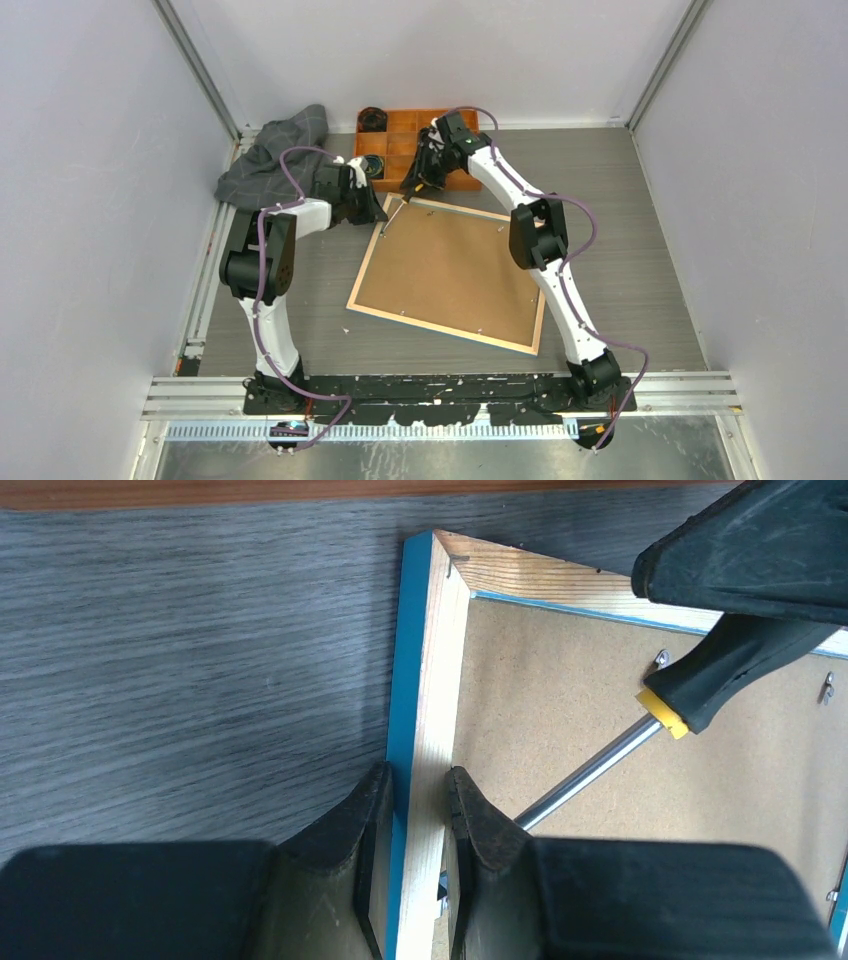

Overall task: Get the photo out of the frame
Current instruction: Release the photo frame item from the photo frame.

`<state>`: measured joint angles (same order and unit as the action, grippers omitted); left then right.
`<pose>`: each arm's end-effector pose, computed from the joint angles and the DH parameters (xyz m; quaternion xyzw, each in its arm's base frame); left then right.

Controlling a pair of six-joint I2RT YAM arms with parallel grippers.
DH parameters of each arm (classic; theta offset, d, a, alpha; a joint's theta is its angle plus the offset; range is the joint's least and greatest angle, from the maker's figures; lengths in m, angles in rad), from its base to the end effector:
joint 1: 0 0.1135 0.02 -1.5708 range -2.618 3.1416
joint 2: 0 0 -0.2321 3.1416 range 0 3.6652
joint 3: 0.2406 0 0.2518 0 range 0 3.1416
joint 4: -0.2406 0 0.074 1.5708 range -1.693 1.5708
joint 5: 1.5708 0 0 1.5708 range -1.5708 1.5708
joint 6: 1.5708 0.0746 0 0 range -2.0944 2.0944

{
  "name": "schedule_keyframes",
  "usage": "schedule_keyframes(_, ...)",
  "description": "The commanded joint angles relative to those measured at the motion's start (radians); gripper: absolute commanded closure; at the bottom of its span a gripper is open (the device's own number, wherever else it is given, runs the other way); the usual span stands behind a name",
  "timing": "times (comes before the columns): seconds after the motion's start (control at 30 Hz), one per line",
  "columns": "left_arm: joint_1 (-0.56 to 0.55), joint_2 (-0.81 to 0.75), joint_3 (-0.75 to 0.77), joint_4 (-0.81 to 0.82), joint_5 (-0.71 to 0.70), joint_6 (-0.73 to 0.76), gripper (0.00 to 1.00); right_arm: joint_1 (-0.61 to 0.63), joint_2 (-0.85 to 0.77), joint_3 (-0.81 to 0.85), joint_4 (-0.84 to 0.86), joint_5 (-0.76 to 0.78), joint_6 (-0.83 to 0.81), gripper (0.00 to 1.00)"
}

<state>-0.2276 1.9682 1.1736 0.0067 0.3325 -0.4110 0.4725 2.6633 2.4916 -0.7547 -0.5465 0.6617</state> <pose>0.4094 -0.1198 0.0926 -0.0206 0.9136 -0.2634 0.3092 0.4810 0.2894 0.1275 0.0012 0.9173 0.3797 0.1197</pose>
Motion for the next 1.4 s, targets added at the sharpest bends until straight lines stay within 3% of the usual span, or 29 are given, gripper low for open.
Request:
schedule_keyframes(0.0,-0.047,0.066,-0.038,-0.011,-0.049,0.012,1.00,0.200,0.030,-0.053,-0.256,-0.096,-0.179,0.99)
schedule_keyframes(0.17,-0.047,0.066,-0.038,-0.012,-0.052,0.011,1.00,0.199,0.030,-0.063,-0.255,-0.205,-0.152,0.99)
schedule_keyframes(0.37,-0.047,0.064,-0.038,-0.011,-0.053,0.012,1.00,0.163,-0.002,-0.163,-0.090,-0.378,0.127,0.99)
schedule_keyframes(0.6,-0.047,0.064,-0.040,-0.011,-0.056,0.011,1.00,0.064,-0.044,-0.139,-0.104,-0.155,0.187,0.99)
schedule_keyframes(0.77,-0.047,0.064,-0.040,-0.011,-0.053,0.012,1.00,0.003,-0.026,-0.091,-0.114,-0.143,0.250,0.99)
schedule_keyframes(1.37,-0.047,0.063,-0.042,-0.011,-0.047,0.014,1.00,-0.047,0.014,-0.041,-0.142,-0.056,0.226,0.99)
